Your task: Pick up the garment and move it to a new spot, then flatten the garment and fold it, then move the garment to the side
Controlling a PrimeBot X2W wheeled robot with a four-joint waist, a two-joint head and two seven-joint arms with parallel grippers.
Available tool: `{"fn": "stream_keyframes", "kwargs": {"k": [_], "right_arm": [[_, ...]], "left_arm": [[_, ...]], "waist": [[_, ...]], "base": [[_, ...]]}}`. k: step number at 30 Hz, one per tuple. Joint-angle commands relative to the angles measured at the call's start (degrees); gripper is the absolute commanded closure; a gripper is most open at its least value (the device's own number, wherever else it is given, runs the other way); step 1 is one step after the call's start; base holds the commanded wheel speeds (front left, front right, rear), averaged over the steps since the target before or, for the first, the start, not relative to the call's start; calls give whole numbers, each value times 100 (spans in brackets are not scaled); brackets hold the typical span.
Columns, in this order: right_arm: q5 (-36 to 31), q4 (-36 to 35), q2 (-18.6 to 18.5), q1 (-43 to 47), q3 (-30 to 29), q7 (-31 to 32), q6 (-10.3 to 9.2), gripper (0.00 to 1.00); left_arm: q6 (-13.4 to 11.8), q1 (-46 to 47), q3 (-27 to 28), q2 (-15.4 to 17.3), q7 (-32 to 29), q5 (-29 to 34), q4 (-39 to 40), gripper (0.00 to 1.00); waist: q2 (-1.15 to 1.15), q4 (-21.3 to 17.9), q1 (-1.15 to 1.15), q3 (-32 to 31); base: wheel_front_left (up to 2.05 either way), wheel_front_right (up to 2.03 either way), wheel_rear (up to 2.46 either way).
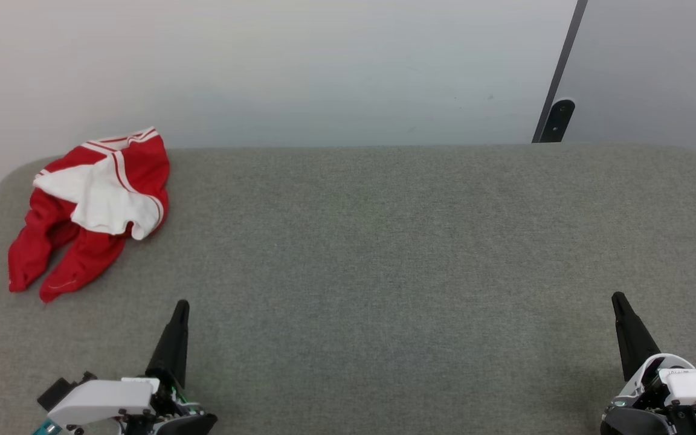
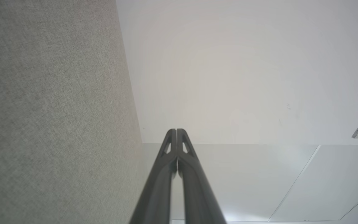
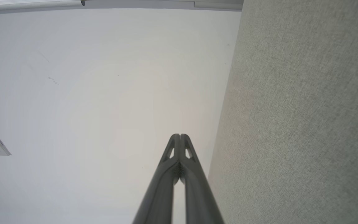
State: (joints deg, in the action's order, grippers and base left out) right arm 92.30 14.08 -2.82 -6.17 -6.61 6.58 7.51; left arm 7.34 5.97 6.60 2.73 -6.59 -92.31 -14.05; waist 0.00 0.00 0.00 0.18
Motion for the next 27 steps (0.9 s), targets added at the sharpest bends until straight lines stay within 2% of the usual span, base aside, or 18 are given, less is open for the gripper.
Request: {"fn": "stream_keyframes", "kwargs": {"k": [1,27], "right_arm": [[23,-13,-12,-17,19,3,-4,100],[23,-13,-12,-17,18,3,-4,100]], "left_arm": [[34,52,6,7,-8,-20,-4,100],[35,52,6,7,-9,-20,-3,100]], "waist": [[0,0,0,0],[0,0,0,0]], "base": [[0,0,0],[0,0,0]]}}
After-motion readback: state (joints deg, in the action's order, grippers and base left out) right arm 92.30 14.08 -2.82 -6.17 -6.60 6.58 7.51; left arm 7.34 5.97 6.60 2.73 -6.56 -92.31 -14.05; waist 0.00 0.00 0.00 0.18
